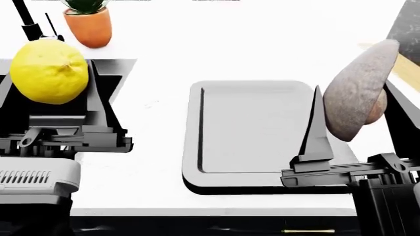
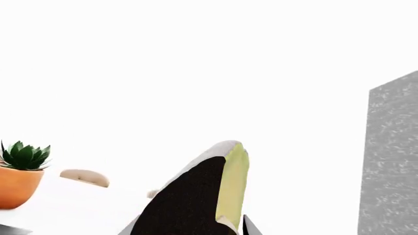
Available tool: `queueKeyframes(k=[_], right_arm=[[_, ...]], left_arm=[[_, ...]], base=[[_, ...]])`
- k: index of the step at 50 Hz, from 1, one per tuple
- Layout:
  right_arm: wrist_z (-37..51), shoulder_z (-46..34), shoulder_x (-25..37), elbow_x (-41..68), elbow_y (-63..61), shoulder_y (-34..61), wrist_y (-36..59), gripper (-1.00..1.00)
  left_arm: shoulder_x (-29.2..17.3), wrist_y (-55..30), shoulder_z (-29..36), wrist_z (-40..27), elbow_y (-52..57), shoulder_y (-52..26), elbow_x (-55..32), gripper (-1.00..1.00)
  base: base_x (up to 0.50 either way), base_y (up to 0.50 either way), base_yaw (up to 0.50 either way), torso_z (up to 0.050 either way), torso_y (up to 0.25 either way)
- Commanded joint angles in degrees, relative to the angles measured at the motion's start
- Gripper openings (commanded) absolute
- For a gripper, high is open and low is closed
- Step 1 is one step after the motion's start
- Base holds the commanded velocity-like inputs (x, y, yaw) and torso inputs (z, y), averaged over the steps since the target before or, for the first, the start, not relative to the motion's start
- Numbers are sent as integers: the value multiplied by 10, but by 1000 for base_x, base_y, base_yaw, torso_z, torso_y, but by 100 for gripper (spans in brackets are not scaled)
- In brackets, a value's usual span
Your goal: Pick up the fruits and vegetables and place them in the sink. Turn on the sink faucet to wash them. Then turn the sink off and put them in the tray.
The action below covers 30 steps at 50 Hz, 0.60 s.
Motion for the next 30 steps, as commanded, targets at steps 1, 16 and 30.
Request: queueKeyframes(k=[1,16,30], right_arm=[[0,3,3,-5,-1,0,6,-100],[0,-8,-9,35,-1,23,-1,-100],[-149,60,-108,482,114,156,94,-100]], left_arm=[[-2,6,-2,-3,2,1,-8,-100],[-1,-15,-8,-3,6,-5,-49,-100],[-4,-24,-3,0,10,-8,-54,-100]], base=[[305,-500,0,0,0],[243,-305,0,0,1],[0,0,0,0,0]])
